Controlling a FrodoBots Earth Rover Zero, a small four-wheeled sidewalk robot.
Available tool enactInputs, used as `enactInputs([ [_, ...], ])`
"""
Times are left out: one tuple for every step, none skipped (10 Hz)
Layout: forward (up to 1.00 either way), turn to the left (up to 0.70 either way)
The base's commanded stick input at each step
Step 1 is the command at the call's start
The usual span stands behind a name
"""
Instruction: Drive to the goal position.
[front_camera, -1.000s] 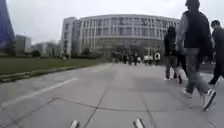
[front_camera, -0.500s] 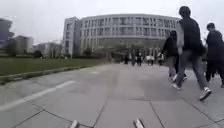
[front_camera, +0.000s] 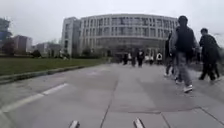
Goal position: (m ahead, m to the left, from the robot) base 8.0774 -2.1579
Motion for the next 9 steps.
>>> enactInputs([
  [0.85,-0.04],
  [0.85,-0.03],
  [0.85,-0.03],
  [0.85,-0.03],
  [0.85,-0.03],
  [0.85,-0.03],
  [0.85,-0.03],
  [0.85,-0.03],
  [0.85,-0.03],
])
